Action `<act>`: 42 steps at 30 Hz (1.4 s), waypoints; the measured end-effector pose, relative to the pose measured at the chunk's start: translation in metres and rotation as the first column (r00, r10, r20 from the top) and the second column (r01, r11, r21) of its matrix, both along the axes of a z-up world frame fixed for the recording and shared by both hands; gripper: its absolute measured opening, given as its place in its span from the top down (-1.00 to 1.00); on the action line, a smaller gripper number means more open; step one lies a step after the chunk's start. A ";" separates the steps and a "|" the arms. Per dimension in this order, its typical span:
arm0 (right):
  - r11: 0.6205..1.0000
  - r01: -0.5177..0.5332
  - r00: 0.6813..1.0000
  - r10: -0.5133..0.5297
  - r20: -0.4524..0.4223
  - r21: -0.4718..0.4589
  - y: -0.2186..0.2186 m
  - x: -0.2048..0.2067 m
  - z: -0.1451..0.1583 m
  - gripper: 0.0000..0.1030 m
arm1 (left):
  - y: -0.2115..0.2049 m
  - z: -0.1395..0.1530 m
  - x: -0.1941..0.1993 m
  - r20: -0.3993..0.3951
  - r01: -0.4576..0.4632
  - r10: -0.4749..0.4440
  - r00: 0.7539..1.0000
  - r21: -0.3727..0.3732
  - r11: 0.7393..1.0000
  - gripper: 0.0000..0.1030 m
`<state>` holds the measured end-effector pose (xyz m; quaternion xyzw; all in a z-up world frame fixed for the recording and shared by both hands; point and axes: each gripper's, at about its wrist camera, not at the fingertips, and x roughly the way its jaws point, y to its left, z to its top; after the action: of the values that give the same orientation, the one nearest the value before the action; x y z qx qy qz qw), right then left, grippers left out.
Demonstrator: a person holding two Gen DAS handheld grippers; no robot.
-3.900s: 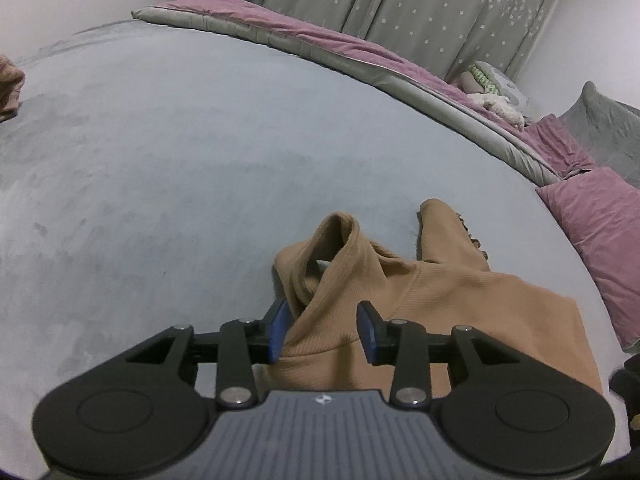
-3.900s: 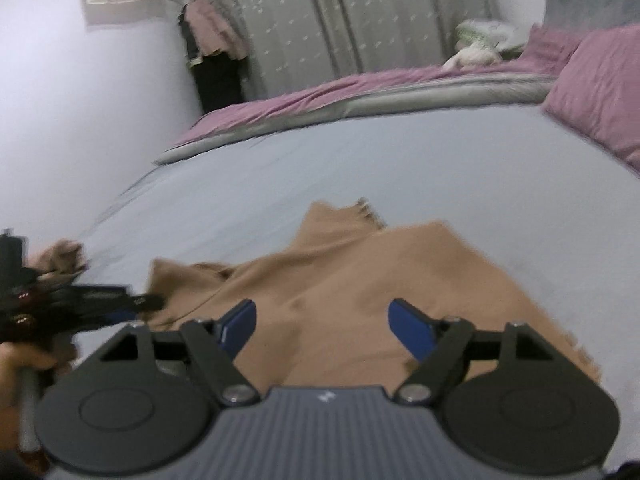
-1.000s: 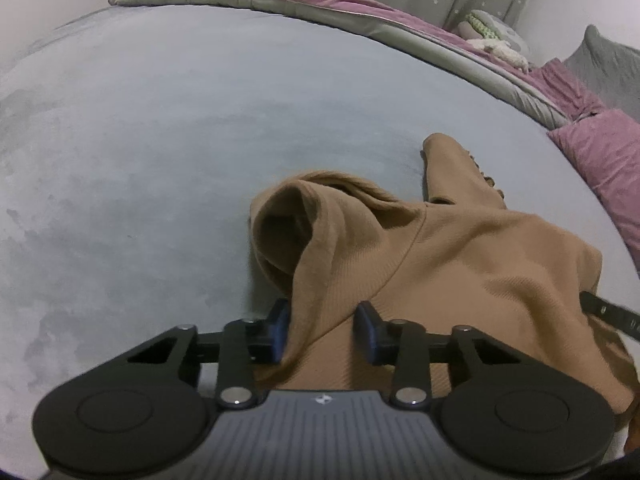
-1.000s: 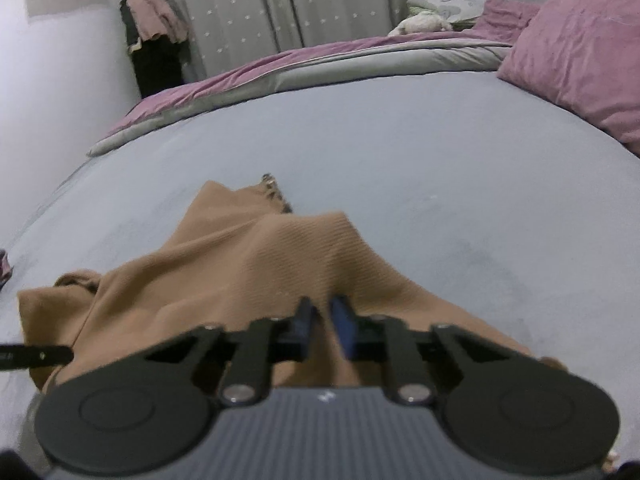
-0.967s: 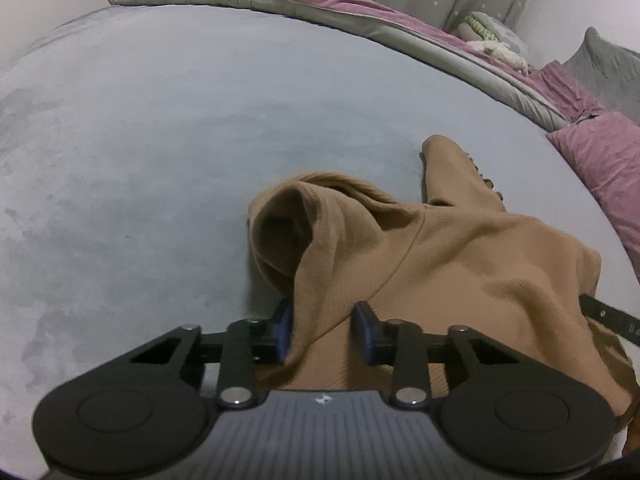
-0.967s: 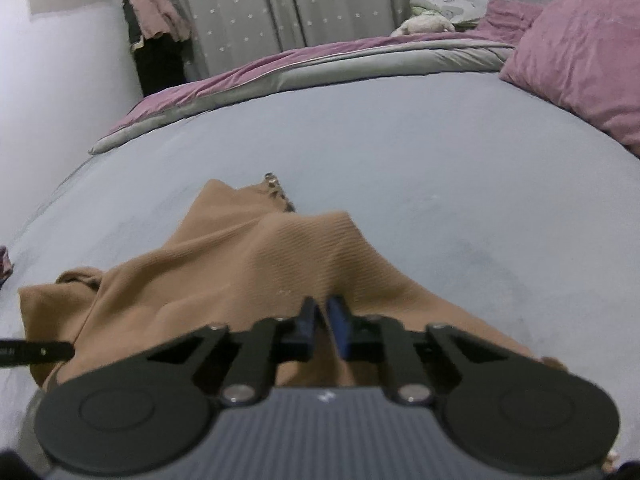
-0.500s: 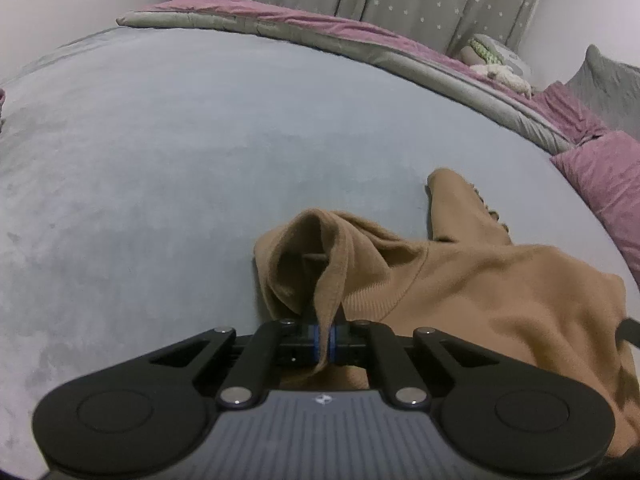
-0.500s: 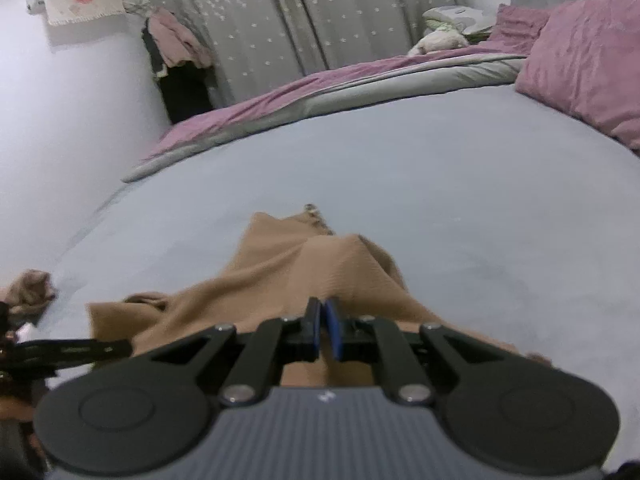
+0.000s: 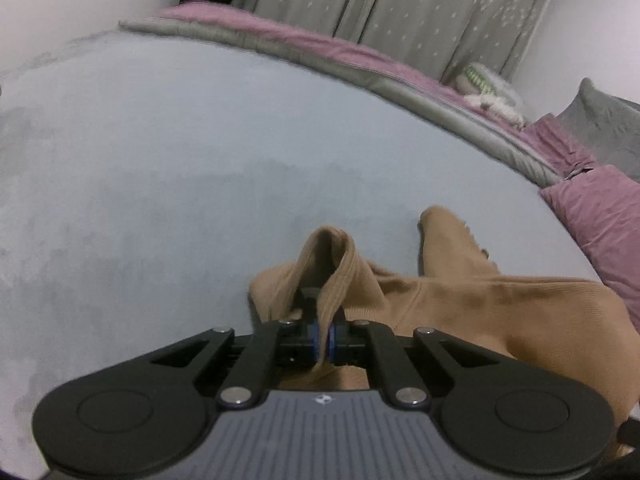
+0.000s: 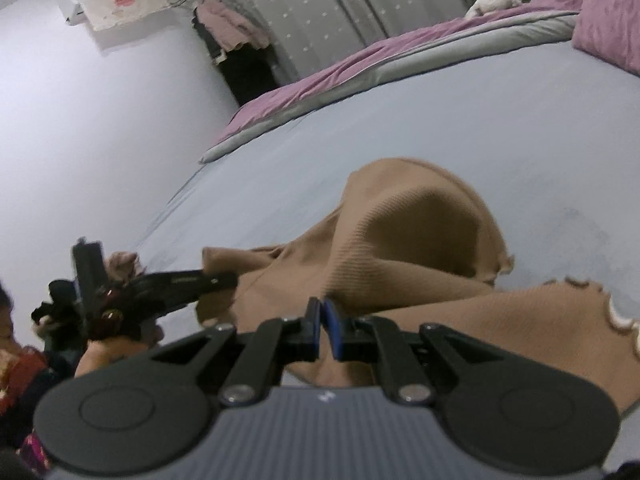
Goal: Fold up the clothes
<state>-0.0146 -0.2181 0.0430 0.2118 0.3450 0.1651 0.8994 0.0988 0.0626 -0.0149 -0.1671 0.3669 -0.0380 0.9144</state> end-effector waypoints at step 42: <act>0.985 -0.100 0.995 0.099 -0.015 -0.143 0.052 -0.005 0.005 -0.20 | -0.037 0.024 -0.036 -0.015 0.166 -0.167 0.986 -0.027 0.986 0.11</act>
<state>-0.0193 -0.1658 0.0480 0.1299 0.3696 0.1837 0.9015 0.0632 0.0252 0.0094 -0.1478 0.3869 -0.1175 0.9026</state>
